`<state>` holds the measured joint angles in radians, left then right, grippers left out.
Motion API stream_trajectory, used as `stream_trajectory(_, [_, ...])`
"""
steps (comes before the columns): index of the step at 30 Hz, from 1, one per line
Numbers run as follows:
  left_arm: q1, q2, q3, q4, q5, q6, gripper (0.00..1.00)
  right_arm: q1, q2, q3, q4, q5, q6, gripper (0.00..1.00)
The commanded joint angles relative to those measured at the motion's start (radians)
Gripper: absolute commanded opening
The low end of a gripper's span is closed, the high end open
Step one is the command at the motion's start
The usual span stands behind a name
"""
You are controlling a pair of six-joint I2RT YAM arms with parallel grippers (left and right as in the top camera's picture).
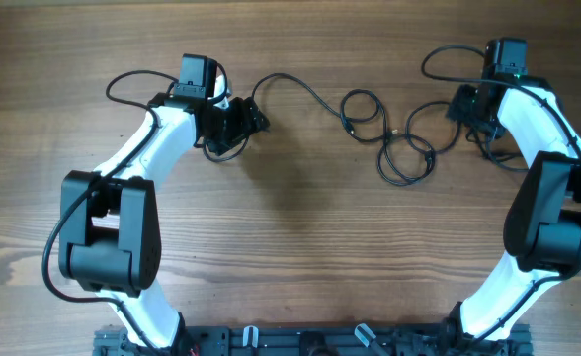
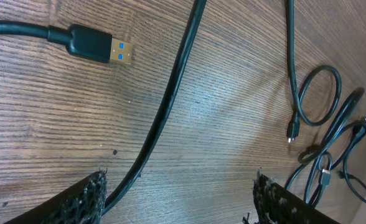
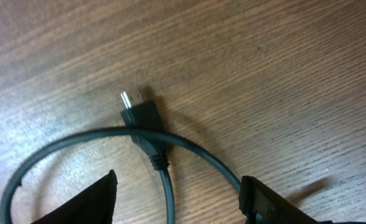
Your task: Untangle cables
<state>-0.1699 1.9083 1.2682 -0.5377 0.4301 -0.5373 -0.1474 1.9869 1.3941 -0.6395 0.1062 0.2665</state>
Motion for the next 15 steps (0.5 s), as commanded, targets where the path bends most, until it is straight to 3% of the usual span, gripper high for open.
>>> stream_trajectory(1, [0.0,0.005,0.011,0.002,-0.013,0.005,0.77,-0.002,0.02,0.004,-0.024,0.018,-0.077,0.63])
stream_trajectory(10, [0.0,0.005,0.011,0.002,-0.013,0.005,0.77,-0.002,0.02,-0.083,0.032,0.018,-0.11,0.59])
stream_trajectory(13, [0.0,0.005,0.011,0.002,-0.013,0.005,0.77,-0.002,0.02,-0.094,0.032,0.018,-0.111,0.31])
stream_trajectory(15, [0.0,0.005,0.011,0.002,-0.013,0.005,0.77,-0.002,0.02,-0.094,0.027,0.018,-0.111,0.19])
